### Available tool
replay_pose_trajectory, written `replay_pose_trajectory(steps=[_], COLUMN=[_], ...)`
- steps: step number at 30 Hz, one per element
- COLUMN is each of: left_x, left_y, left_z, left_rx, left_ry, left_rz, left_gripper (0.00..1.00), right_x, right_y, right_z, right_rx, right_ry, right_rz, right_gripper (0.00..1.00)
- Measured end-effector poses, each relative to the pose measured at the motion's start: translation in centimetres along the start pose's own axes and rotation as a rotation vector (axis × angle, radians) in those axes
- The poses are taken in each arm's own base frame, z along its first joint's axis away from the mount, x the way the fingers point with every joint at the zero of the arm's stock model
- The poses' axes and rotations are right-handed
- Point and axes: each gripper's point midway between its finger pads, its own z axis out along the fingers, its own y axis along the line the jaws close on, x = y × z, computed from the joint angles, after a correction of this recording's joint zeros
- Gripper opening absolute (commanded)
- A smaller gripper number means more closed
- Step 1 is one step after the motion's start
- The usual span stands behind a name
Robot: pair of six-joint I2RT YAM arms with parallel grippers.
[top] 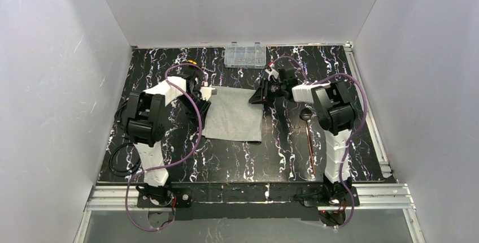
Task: Fold the napkin into a case and place the utensils inside
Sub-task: Smooth out the lower triangle-folded napkin at the center of the board.
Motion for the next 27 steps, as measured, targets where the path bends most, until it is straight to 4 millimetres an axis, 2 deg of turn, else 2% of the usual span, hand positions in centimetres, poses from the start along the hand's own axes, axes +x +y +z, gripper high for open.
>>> replay_pose_trajectory(steps=[2,5,10,12,14,16,21,24,27], left_x=[-0.1,-1.1,-5.7,-7.4,-8.7,-10.7,-13.4,-14.3,-14.8], left_y=[0.0,-0.4,-1.3,-2.0,-2.6,-2.9,-2.6,-1.6,-0.3], left_z=[-0.6,-2.5,-6.7,-7.6,-7.8,-7.1,-2.6,0.0,1.3], left_rx=[-0.012,-0.027,-0.039,-0.017,0.012,0.039,0.073,0.056,0.020], left_ry=[-0.008,-0.030,-0.175,-0.231,-0.263,-0.292,-0.271,-0.234,-0.209], left_rz=[0.009,0.026,0.088,0.105,0.112,0.130,0.146,0.142,0.124], left_gripper=[0.26,0.29,0.32,0.31,0.31,0.32,0.32,0.32,0.32], right_x=[-0.7,-1.1,-1.0,-1.0,-1.1,-1.3,-1.9,-2.0,-1.8], right_y=[-1.0,-1.1,-1.2,-1.4,-1.3,-1.3,-1.3,-1.1,0.3], right_z=[-0.2,-0.1,0.6,1.0,1.1,1.1,1.2,1.1,0.0], right_rx=[0.009,0.002,-0.018,-0.029,-0.040,-0.041,-0.040,-0.039,-0.045], right_ry=[-0.014,-0.017,-0.021,-0.022,-0.026,-0.034,-0.065,-0.072,-0.080], right_rz=[0.017,0.023,0.029,0.038,0.046,0.045,0.042,0.045,0.045], right_gripper=[0.32,0.30,0.25,0.24,0.23,0.23,0.25,0.33,0.43])
